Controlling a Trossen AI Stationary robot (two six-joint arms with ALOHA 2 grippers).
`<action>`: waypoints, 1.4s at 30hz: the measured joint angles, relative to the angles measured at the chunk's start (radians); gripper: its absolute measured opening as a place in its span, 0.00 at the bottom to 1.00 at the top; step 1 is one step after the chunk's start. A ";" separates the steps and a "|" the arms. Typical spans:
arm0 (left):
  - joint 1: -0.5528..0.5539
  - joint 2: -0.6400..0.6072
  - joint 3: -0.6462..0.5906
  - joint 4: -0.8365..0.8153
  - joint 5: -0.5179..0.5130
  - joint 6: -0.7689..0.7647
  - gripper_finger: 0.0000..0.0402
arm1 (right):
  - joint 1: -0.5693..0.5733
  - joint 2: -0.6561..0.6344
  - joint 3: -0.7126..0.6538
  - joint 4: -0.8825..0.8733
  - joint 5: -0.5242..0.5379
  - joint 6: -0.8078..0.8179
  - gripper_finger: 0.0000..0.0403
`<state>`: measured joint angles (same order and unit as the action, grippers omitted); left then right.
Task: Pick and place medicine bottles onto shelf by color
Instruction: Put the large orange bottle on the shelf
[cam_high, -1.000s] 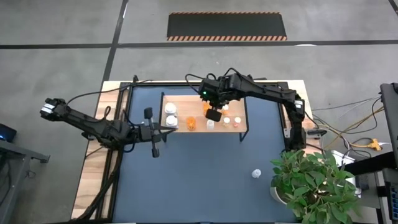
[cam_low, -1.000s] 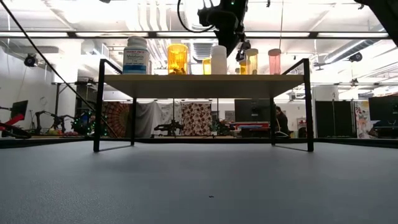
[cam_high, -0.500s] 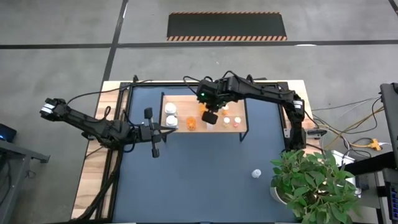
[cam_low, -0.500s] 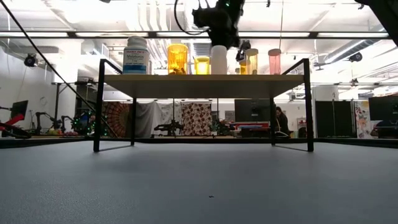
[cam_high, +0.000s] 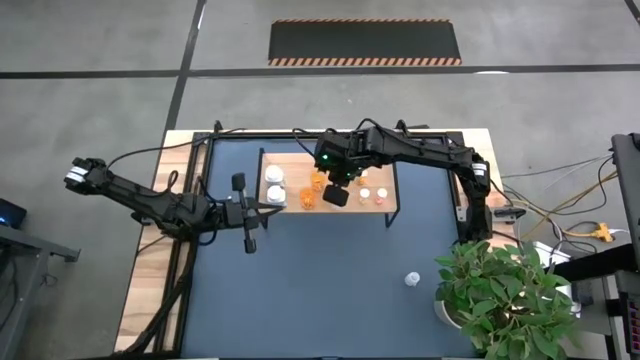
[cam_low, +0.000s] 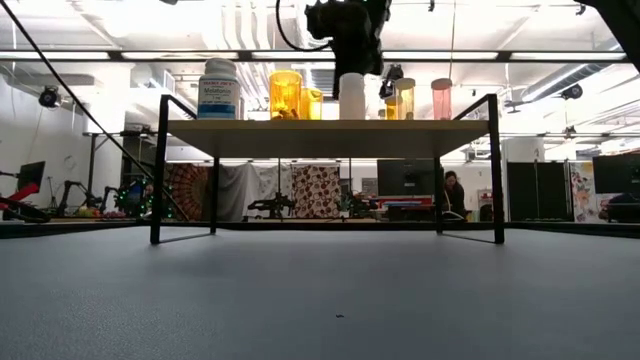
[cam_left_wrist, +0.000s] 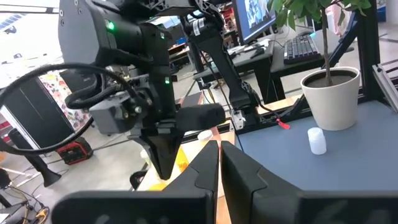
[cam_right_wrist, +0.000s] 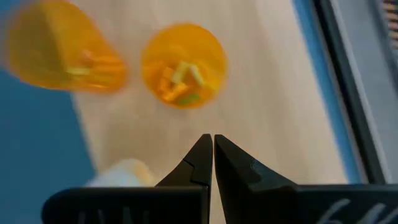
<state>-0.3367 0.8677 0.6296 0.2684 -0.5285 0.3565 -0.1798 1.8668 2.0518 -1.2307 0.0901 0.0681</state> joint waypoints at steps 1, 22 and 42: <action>0.000 0.000 0.000 0.000 0.000 0.000 0.00 | 0.001 0.000 0.000 0.012 -0.024 0.000 0.02; 0.000 0.000 0.001 0.000 0.000 0.000 0.00 | 0.010 0.000 -0.001 0.040 -0.064 -0.008 0.02; 0.000 0.000 0.001 0.000 0.000 0.000 0.00 | 0.009 0.000 -0.068 0.219 -0.064 -0.055 0.02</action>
<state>-0.3367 0.8677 0.6308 0.2680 -0.5282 0.3561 -0.1703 1.8664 1.9833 -1.0119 0.0261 0.0128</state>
